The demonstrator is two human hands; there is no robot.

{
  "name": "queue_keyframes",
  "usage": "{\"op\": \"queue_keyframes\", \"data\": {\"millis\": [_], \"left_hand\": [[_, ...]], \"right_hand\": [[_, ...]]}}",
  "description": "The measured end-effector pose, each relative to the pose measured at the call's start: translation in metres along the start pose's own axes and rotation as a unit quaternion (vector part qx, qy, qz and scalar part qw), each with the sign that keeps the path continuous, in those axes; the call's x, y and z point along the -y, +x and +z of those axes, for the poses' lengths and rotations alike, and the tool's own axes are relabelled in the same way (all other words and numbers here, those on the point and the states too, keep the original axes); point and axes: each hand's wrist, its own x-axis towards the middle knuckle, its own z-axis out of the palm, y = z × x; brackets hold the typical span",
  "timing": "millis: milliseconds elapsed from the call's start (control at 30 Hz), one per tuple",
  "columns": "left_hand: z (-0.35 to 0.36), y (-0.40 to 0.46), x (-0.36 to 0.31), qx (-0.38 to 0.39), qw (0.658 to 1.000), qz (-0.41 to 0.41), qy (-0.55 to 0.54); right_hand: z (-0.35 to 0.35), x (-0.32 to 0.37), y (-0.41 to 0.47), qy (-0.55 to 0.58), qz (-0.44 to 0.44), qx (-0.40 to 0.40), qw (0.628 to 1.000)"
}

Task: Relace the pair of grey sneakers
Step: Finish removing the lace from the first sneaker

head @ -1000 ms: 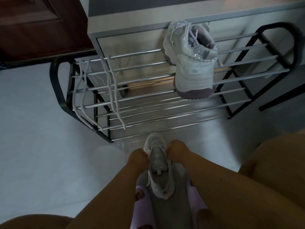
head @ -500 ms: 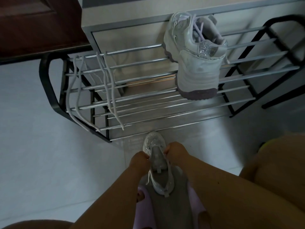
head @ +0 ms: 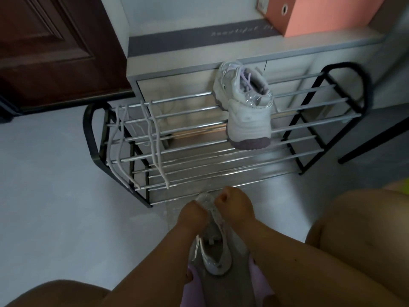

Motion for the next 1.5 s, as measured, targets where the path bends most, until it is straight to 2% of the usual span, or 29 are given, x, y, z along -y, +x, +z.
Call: {"op": "queue_keyframes", "data": {"millis": [267,467,533,633,700,800,833,900,1100,1500], "left_hand": [[-0.034,-0.045,-0.070,-0.052,0.985,0.151,-0.063],[-0.078,-0.058,-0.110,-0.097,0.969,0.170,-0.149],[-0.091,-0.062,-0.122,-0.112,0.962,0.181,-0.171],[-0.106,-0.061,-0.138,-0.105,0.945,0.193,-0.242],[-0.113,-0.063,-0.148,-0.088,0.937,0.182,-0.284],[-0.120,-0.064,-0.155,-0.086,0.932,0.169,-0.310],[-0.122,-0.064,-0.156,-0.088,0.932,0.165,-0.311],[-0.124,-0.066,-0.156,-0.093,0.932,0.165,-0.307],[-0.141,-0.083,-0.165,-0.103,0.926,0.181,-0.314],[-0.161,-0.124,-0.187,-0.216,0.932,0.243,-0.157]], "right_hand": [[-0.060,0.050,-0.014,0.154,-0.032,-0.156,0.975],[-0.121,0.083,-0.010,0.227,-0.092,-0.283,0.927],[-0.142,0.093,-0.005,0.247,-0.099,-0.303,0.915],[-0.173,0.107,0.010,0.188,-0.114,-0.294,0.930],[-0.189,0.111,0.023,0.075,-0.112,-0.265,0.955],[-0.206,0.117,0.036,-0.065,-0.087,-0.136,0.985],[-0.210,0.118,0.038,-0.079,-0.089,-0.102,0.988],[-0.217,0.120,0.038,-0.072,-0.101,-0.082,0.989],[-0.220,0.115,0.018,-0.029,-0.138,-0.146,0.979],[-0.209,0.111,-0.058,-0.029,-0.241,-0.271,0.931]]}}
